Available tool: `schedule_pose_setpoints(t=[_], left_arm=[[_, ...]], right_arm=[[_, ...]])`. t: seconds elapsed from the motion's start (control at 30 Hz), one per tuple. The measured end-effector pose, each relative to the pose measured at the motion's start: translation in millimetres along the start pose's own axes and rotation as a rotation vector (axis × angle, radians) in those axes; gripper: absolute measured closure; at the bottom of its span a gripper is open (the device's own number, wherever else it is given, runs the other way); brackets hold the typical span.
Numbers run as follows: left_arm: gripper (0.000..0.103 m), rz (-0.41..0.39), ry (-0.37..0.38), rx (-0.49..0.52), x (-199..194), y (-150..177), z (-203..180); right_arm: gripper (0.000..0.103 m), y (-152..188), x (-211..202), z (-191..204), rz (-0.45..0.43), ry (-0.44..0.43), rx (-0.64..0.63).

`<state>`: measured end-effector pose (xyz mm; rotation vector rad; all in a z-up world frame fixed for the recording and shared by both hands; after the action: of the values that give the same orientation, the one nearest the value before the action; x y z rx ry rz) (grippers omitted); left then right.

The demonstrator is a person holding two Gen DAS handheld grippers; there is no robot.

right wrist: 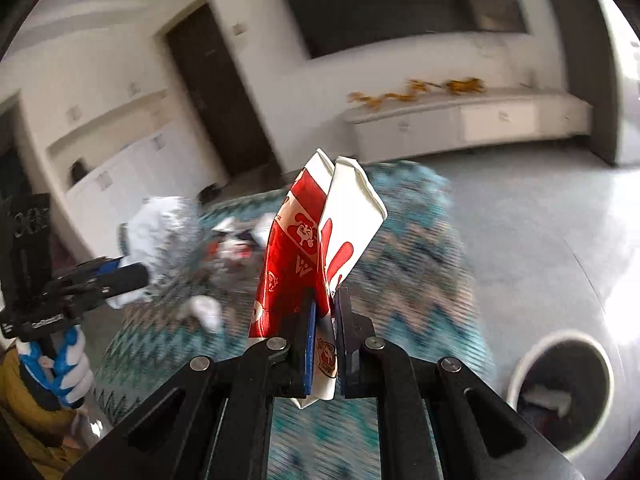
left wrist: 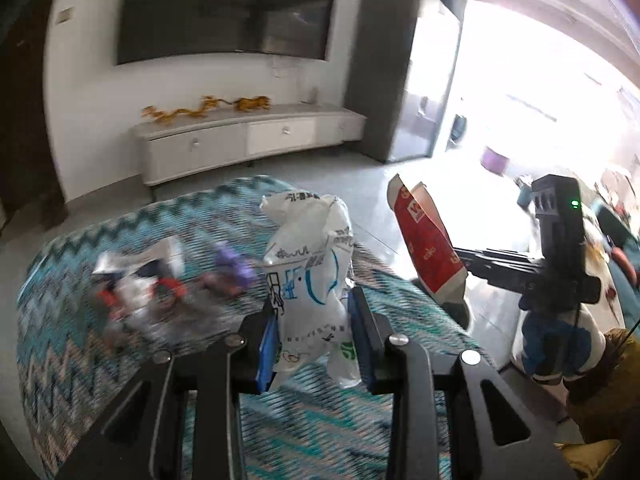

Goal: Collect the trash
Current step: 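Carry both items to the white bin and open both grippers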

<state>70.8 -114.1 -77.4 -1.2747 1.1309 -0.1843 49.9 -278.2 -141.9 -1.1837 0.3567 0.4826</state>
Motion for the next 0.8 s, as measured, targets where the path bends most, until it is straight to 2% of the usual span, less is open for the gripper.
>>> schedule_pose_setpoints(t=[0.13,0.33,0.47,0.6,0.8], left_arm=[[0.072,0.055,0.079,0.065,36.4,-8.2,-60.6],[0.072,0.195,0.188,0.117,112.3,-12.7,-140.8],[0.072,0.291,0.248,0.063,164.7,-10.8,-181.7],[0.072,0.353,0.290,0.016,211.0,-10.7,-217.1],[0.067,0.401,0.291,-0.015,268.9,-3.2,-252.1]], right_arm=[[0.094,10.7,-31.6,-73.4,-0.026,0.102,0.105],[0.094,27.9,-53.2,-169.4,-0.017,0.243,0.217],[0.094,50.0,-55.2,-224.3,0.007,0.309,0.289],[0.094,66.0,-45.5,-261.1,0.029,0.342,0.341],[0.091,83.5,-31.7,-307.2,0.051,0.399,0.388]])
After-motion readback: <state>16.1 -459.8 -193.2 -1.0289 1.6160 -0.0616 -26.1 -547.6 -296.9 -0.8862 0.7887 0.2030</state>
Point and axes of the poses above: each gripper's, at about its wrist camera, not at the fingertips, and x roughly the way its jaws point, z to its left, y to its underside, the point moved 8 cm from there along x, roughly the way its jaws point, and after that the axes turned 4 degrees about -z, right-handed, at the moved point
